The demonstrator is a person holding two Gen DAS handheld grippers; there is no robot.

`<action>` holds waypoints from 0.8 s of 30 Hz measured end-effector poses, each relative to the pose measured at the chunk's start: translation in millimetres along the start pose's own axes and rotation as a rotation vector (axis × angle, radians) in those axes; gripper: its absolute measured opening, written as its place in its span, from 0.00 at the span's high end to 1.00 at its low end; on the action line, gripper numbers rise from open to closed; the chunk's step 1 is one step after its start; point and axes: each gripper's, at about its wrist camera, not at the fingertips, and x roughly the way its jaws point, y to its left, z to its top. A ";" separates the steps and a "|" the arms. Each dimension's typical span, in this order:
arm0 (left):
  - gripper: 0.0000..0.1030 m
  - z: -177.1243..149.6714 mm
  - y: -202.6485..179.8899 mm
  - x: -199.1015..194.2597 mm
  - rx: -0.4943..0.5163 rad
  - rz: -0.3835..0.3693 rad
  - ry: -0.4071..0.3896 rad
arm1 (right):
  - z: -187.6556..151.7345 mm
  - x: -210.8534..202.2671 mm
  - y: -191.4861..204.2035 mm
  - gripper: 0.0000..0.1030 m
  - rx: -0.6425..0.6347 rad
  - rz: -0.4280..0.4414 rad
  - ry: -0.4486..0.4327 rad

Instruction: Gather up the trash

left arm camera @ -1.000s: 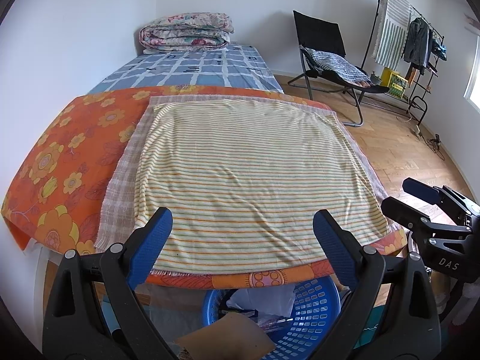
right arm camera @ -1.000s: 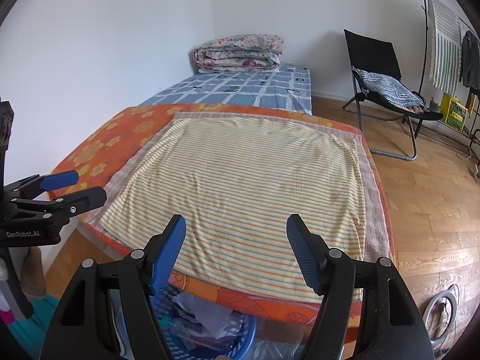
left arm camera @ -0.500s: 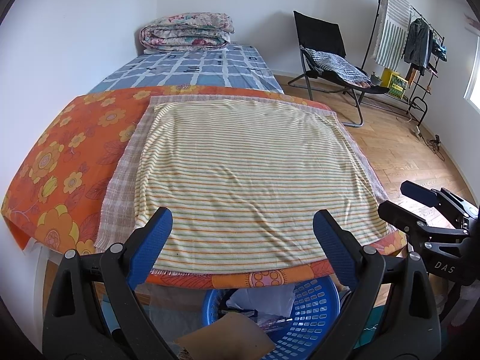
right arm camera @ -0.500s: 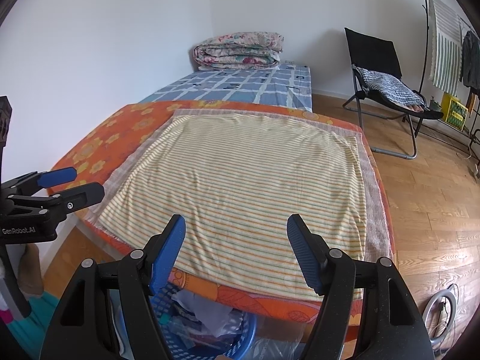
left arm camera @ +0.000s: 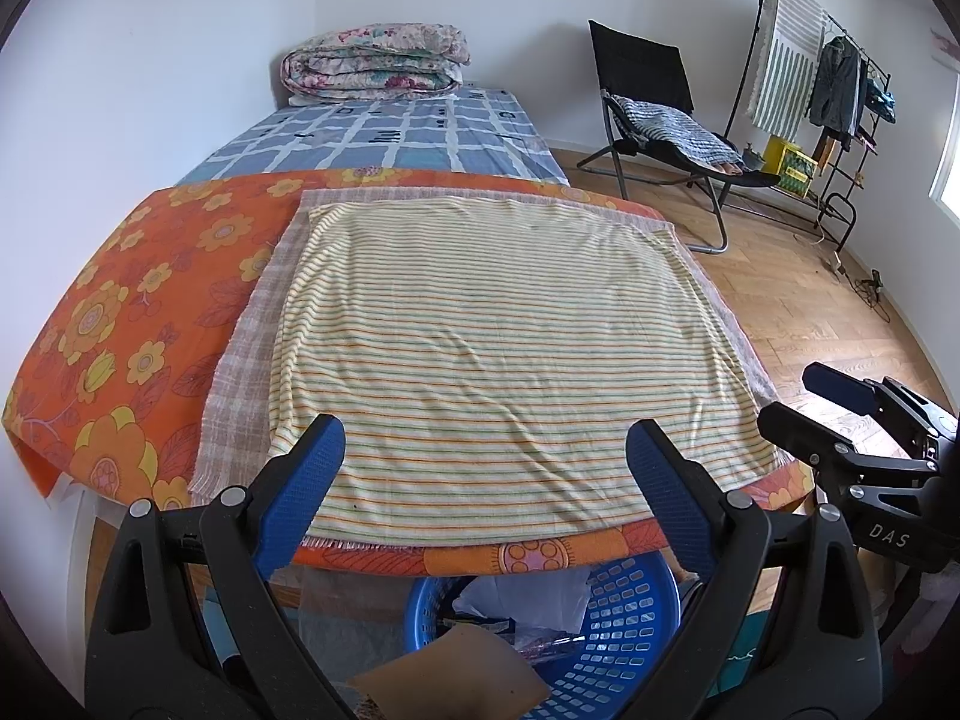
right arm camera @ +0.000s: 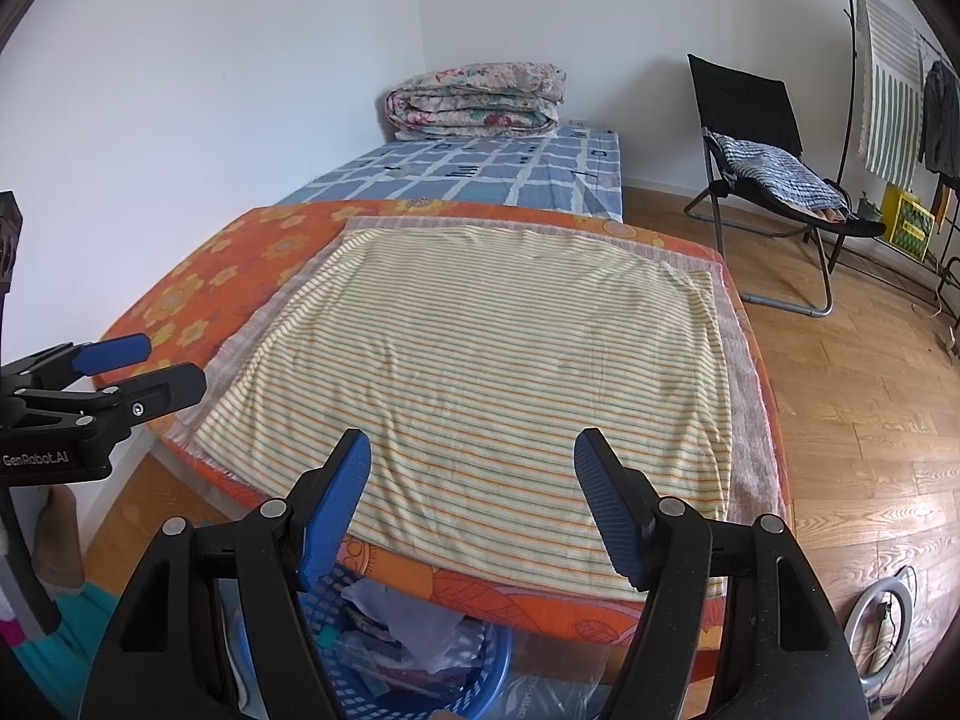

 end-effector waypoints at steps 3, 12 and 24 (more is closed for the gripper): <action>0.06 0.3 0.5 0.1 0.000 -0.001 0.001 | -0.4 0.1 -0.3 0.32 0.000 0.001 0.001; 0.06 -5.2 1.8 3.1 -0.012 0.014 0.008 | -1.7 0.9 -1.1 0.32 -0.002 0.001 0.001; 0.06 -4.5 -0.3 0.1 0.000 0.040 0.000 | -5.8 6.0 -3.9 0.32 -0.009 -0.008 0.015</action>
